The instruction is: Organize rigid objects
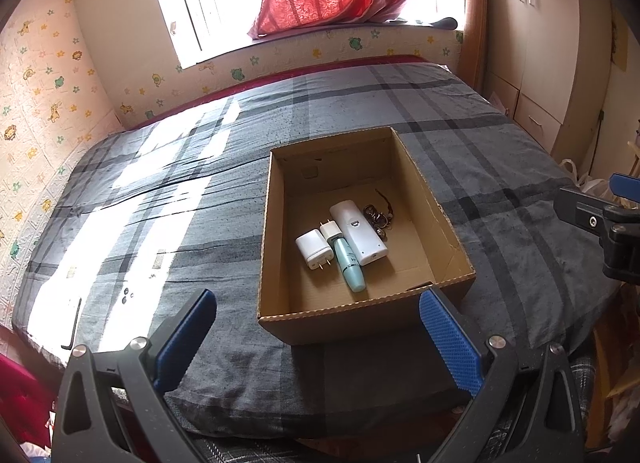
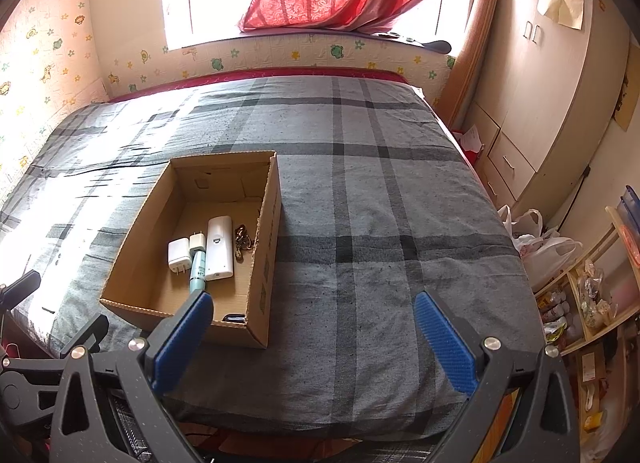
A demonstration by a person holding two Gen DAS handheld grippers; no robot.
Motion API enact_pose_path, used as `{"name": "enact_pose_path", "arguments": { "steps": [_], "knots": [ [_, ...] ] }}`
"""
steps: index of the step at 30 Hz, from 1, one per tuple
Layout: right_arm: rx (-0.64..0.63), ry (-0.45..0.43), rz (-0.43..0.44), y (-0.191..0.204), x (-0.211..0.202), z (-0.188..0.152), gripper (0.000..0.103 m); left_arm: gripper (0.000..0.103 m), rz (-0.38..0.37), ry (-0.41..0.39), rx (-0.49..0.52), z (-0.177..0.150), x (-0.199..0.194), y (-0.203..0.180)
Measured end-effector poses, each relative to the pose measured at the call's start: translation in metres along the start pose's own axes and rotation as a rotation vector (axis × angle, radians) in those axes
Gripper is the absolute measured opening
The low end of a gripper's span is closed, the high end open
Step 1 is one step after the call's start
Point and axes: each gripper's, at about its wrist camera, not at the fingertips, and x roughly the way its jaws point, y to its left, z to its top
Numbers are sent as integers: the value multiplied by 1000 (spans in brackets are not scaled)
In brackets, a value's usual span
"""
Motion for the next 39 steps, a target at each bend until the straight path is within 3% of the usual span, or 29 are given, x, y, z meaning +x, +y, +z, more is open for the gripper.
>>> {"name": "enact_pose_path", "arguments": {
  "steps": [39],
  "knots": [
    [-36, 7, 9, 5, 9, 7, 103, 103, -7, 8, 12, 5, 10, 4]
  ]
}}
